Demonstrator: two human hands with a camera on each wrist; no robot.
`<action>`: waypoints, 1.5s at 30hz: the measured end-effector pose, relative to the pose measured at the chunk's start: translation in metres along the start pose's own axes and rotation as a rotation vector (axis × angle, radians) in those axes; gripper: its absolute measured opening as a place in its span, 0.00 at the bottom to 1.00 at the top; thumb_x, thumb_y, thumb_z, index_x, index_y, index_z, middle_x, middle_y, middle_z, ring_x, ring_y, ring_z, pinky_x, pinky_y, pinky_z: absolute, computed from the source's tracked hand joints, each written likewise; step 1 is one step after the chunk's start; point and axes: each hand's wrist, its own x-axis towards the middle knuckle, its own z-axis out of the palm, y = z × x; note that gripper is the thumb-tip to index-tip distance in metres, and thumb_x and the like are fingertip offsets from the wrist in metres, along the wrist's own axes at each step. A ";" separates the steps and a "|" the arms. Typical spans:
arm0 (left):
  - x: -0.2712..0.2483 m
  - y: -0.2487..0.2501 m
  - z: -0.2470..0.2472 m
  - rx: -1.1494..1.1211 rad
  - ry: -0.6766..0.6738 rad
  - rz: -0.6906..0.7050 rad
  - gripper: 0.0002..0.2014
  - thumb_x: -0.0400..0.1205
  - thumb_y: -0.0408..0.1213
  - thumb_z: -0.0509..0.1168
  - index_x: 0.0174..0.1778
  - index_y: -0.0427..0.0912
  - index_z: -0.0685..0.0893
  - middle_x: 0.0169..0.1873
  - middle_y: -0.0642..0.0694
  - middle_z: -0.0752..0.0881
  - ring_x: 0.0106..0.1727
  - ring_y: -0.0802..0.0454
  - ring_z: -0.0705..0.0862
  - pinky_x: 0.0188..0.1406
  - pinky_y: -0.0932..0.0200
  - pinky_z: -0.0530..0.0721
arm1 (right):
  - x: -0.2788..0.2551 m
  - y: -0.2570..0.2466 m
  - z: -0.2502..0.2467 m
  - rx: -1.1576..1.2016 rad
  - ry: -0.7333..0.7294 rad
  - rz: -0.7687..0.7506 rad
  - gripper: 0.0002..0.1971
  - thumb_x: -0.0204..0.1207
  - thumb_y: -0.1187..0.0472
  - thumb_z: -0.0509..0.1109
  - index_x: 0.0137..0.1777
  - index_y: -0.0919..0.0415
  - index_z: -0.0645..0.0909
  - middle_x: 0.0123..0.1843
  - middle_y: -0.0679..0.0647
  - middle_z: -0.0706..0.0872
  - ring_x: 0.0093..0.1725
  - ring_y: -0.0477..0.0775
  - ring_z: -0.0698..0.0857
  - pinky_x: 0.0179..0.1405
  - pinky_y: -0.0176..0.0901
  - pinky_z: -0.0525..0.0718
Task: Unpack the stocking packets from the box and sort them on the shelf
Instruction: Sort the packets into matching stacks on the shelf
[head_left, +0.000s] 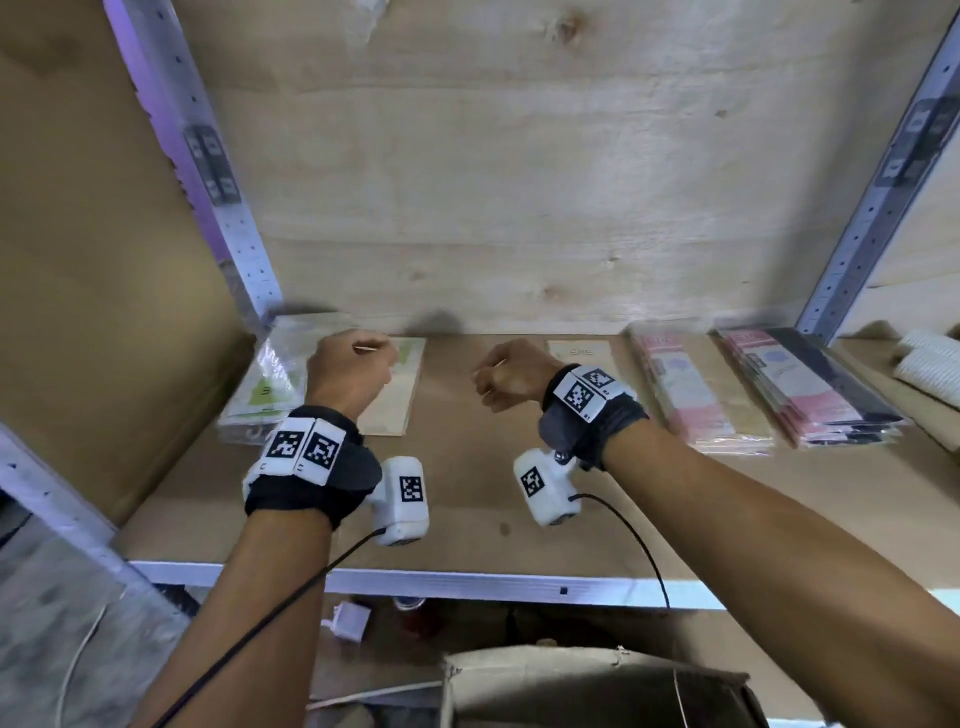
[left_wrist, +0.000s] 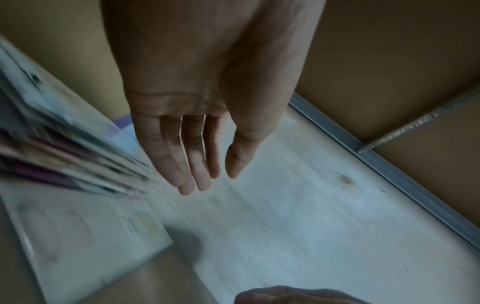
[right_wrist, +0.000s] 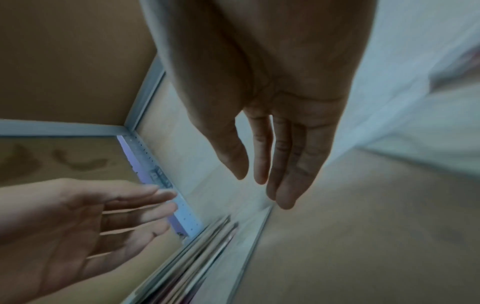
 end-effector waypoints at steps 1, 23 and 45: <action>0.001 -0.005 -0.013 -0.004 0.018 -0.006 0.03 0.72 0.40 0.71 0.34 0.53 0.90 0.34 0.52 0.93 0.39 0.51 0.92 0.57 0.47 0.90 | 0.008 -0.005 0.014 0.004 -0.023 0.008 0.04 0.78 0.71 0.70 0.42 0.65 0.83 0.33 0.56 0.87 0.34 0.56 0.87 0.46 0.53 0.92; 0.009 -0.040 -0.085 -0.137 0.034 -0.112 0.06 0.79 0.34 0.70 0.49 0.44 0.89 0.41 0.45 0.90 0.34 0.50 0.86 0.42 0.56 0.87 | 0.062 -0.034 0.113 0.269 -0.006 0.177 0.09 0.75 0.67 0.73 0.35 0.62 0.77 0.34 0.56 0.79 0.29 0.51 0.76 0.30 0.39 0.81; -0.055 0.006 0.043 -0.752 -0.550 -0.381 0.19 0.85 0.37 0.67 0.70 0.34 0.77 0.66 0.33 0.85 0.55 0.46 0.91 0.42 0.55 0.92 | -0.111 0.035 -0.045 -0.238 0.140 -0.440 0.11 0.73 0.52 0.79 0.53 0.52 0.90 0.45 0.36 0.83 0.44 0.35 0.79 0.44 0.25 0.75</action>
